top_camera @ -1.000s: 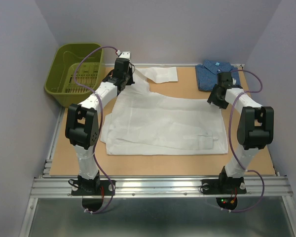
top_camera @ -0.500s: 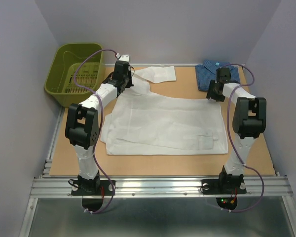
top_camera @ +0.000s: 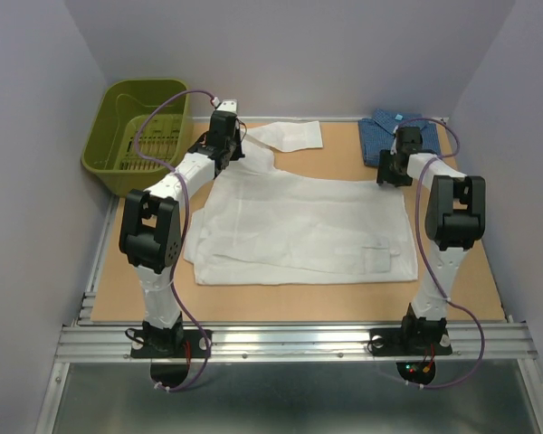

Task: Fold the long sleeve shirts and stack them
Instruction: Fold the shirt

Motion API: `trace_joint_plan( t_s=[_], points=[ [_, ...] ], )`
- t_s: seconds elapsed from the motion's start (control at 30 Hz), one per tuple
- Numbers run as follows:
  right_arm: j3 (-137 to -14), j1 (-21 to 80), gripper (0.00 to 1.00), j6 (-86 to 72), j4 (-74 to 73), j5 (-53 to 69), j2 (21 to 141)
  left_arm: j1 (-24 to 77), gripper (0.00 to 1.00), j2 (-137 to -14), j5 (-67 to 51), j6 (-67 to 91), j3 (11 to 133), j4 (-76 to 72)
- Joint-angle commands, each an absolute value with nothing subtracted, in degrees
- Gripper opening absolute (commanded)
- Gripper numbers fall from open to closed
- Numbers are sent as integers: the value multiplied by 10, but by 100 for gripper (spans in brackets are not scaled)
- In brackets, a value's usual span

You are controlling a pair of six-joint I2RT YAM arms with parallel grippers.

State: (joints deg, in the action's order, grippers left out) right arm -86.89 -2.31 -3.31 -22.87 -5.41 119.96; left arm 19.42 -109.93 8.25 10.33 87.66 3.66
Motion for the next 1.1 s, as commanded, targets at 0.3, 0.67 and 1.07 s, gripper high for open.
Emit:
trace_joint_plan(
  t_s=[0.3,0.67,1.07],
  points=[
    [-913,-26,61,72,-229,35,1259,192,0,-1096,102,95,871,18],
    [-936,-26,41,92,-229,38,1296,185,0,-1100,120,91,867,18],
    [-946,-26,12,92,-228,14,1244,154,0,-1064,119,91,867,18]
  ],
)
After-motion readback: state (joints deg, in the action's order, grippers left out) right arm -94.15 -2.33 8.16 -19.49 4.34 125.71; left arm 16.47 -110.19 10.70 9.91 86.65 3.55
